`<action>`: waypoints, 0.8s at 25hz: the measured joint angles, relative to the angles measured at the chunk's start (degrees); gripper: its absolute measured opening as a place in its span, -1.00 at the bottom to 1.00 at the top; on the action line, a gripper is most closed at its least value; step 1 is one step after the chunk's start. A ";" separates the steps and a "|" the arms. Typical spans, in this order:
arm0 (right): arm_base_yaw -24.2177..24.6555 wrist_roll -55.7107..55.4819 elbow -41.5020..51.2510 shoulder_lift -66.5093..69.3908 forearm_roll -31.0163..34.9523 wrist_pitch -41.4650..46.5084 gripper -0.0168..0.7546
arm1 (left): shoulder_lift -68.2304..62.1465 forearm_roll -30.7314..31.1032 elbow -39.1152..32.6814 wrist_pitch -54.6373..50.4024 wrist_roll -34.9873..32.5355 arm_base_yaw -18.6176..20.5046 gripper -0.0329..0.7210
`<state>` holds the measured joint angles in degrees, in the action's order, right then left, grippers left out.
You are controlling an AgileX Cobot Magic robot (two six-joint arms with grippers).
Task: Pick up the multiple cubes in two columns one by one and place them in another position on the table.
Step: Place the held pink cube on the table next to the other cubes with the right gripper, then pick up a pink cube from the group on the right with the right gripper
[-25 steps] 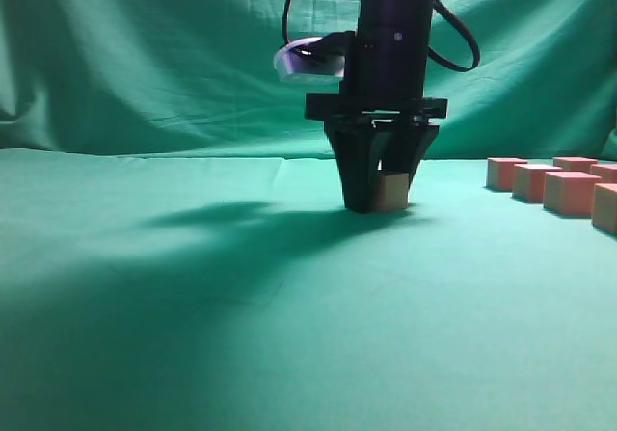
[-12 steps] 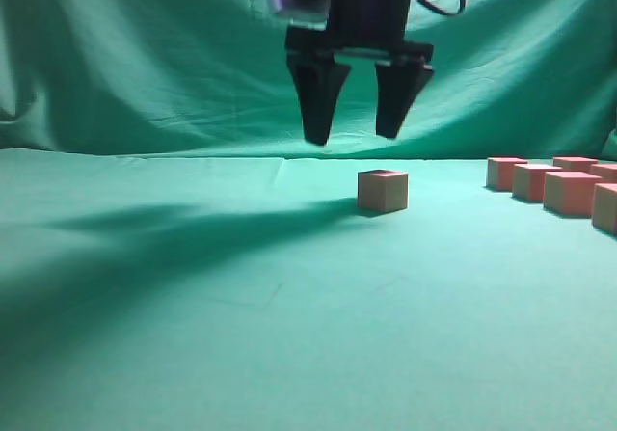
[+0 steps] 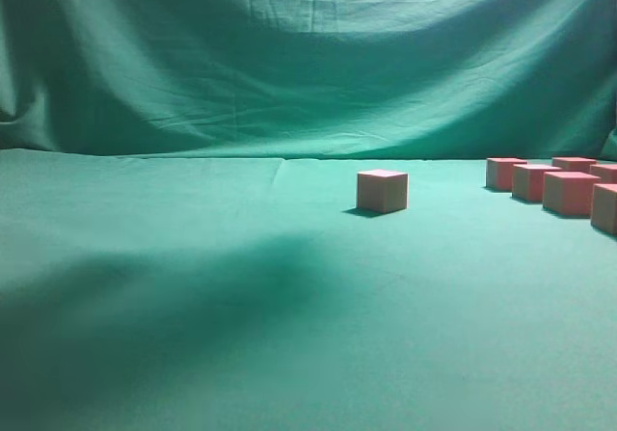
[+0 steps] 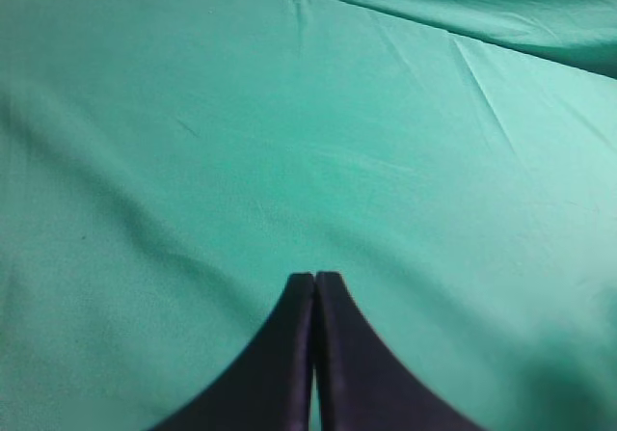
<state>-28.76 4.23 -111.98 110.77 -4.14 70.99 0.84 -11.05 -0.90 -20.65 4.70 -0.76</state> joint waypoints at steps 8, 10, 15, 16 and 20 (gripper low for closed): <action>6.71 -5.29 21.52 -16.18 -2.32 0.24 0.41 | 0.00 0.00 0.00 0.00 0.00 0.00 -0.91; 10.18 -6.22 27.55 -18.94 -2.32 0.13 0.41 | 0.00 0.00 0.00 0.00 0.00 0.00 -0.91; 19.15 -8.89 42.62 -23.12 -2.94 -0.51 0.41 | 0.00 0.00 0.00 0.00 0.00 0.00 -0.91; 20.70 -9.61 45.33 -23.54 -2.94 -1.20 0.41 | 0.00 0.00 0.00 0.00 0.00 0.00 -0.91; 25.97 -10.80 53.98 -23.78 -1.38 -7.40 0.41 | 0.00 0.00 0.00 0.00 0.00 0.00 -0.91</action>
<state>-2.79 -6.57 -57.99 86.98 -5.52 63.59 0.84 -11.05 -0.90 -20.65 4.70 -0.76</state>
